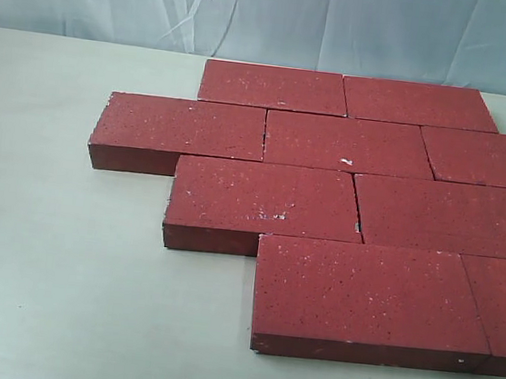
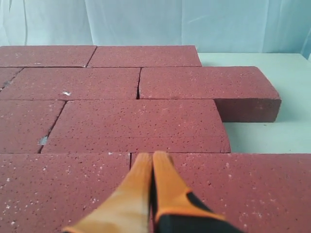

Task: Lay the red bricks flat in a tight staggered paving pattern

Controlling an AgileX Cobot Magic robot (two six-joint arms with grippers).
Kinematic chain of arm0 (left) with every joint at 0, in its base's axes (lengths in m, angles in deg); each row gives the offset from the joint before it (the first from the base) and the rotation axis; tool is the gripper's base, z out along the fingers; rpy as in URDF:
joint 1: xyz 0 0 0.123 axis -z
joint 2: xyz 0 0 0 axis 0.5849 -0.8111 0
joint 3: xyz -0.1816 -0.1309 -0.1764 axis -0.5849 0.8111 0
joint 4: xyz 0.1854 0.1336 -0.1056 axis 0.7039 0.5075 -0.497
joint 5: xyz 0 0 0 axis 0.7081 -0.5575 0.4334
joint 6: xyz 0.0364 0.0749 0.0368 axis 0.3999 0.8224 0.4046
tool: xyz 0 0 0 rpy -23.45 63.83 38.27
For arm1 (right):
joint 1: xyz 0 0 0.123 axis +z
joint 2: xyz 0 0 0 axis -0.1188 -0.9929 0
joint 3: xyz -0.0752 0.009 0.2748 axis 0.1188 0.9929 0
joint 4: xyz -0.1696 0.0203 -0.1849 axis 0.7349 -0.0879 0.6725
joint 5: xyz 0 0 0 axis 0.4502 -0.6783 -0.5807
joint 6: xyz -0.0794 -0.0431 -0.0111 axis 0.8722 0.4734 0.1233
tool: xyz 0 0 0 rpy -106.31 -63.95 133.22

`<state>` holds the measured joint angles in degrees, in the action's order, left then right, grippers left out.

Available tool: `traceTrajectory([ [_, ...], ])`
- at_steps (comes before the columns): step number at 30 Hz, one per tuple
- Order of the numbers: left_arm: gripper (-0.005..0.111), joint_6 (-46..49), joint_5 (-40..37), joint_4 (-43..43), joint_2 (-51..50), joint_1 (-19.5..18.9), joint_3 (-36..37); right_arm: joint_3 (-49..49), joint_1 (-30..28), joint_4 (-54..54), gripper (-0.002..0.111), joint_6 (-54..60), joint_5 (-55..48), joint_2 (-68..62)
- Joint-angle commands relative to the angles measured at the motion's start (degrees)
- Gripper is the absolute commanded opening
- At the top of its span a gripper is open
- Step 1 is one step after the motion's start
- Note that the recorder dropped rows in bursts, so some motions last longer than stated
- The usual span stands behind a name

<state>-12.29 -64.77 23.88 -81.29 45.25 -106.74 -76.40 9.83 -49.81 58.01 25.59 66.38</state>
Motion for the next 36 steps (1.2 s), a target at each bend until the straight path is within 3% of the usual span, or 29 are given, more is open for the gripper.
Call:
traceTrajectory([
  [1, 0.000, -0.29, 0.32, -0.28, 0.53, 0.34, 0.18, 0.22, -0.35, 0.58, -0.001, 2.08, 0.38, 0.43],
  [36, 0.000, -0.29, 0.32, -0.28, 0.53, 0.34, 0.18, 0.47, -0.35, -0.96, -0.001, 2.29, 3.10, 0.43],
])
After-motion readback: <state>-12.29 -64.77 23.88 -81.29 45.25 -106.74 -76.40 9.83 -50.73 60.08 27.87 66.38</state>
